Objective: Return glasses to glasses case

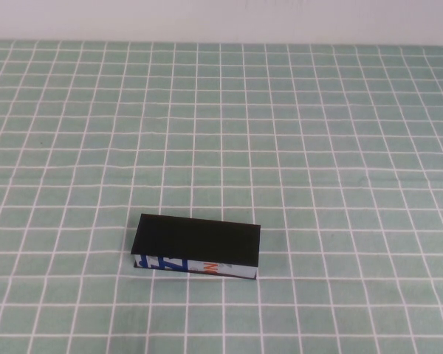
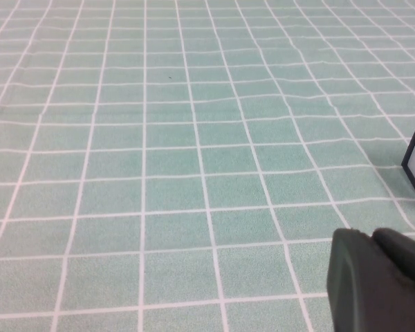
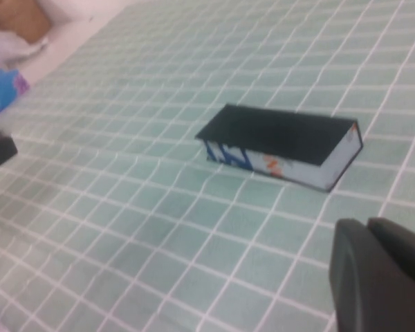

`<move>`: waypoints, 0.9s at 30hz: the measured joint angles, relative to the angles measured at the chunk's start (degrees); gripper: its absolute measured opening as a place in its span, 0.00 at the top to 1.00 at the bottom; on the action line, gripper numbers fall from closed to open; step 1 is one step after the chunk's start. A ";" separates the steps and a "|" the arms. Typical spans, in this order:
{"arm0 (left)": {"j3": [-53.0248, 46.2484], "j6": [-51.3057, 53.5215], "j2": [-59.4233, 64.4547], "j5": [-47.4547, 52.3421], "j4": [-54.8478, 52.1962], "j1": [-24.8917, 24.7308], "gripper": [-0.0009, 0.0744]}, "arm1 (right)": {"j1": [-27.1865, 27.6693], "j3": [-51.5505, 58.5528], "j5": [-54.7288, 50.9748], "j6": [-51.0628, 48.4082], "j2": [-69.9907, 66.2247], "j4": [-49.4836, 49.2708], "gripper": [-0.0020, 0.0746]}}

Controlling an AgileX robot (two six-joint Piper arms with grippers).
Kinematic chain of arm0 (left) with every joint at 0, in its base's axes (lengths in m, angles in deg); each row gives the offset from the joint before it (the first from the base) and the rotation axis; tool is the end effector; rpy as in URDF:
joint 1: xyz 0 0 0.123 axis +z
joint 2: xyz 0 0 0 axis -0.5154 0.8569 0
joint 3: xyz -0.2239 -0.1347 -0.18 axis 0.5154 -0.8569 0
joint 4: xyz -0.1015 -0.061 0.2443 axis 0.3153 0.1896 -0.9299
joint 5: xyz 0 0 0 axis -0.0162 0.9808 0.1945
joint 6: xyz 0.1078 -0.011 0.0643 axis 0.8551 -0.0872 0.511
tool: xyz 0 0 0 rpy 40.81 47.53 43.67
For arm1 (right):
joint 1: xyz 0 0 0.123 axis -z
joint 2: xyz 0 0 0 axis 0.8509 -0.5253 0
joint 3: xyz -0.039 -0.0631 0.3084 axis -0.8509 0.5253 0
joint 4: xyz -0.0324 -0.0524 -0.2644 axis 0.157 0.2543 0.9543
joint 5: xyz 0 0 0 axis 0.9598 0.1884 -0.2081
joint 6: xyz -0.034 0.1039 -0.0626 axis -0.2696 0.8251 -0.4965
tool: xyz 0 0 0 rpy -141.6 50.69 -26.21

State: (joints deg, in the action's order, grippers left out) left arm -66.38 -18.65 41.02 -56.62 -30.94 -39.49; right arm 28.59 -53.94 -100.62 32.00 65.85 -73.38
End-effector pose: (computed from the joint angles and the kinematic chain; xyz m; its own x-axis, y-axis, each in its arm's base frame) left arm 0.0732 -0.0117 0.1631 -0.2831 0.0112 -0.9590 0.1442 0.9891 -0.0311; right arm 0.0442 0.0592 0.2320 -0.3880 0.1130 -0.9147 -0.5903 0.7317 0.3408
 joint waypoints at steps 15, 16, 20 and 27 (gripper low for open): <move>0.00 -0.11 0.00 0.14 0.04 0.00 0.99 | 0.00 0.00 -6.61 0.00 0.00 -1.07 0.99; 0.00 -0.11 0.00 0.14 0.04 0.00 0.99 | 0.00 0.00 -6.82 0.00 0.00 -1.19 0.99; 0.00 -0.11 0.00 0.14 0.04 0.00 0.99 | 0.00 0.00 -6.91 0.00 0.00 -1.42 0.99; 0.00 -0.11 0.00 0.14 0.04 0.00 0.99 | 0.00 0.00 -4.07 0.00 0.00 2.99 0.99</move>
State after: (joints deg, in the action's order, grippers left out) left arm -66.38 -18.76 41.02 -56.48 -30.91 -39.49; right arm 28.59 -53.94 -104.69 32.00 65.85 -70.39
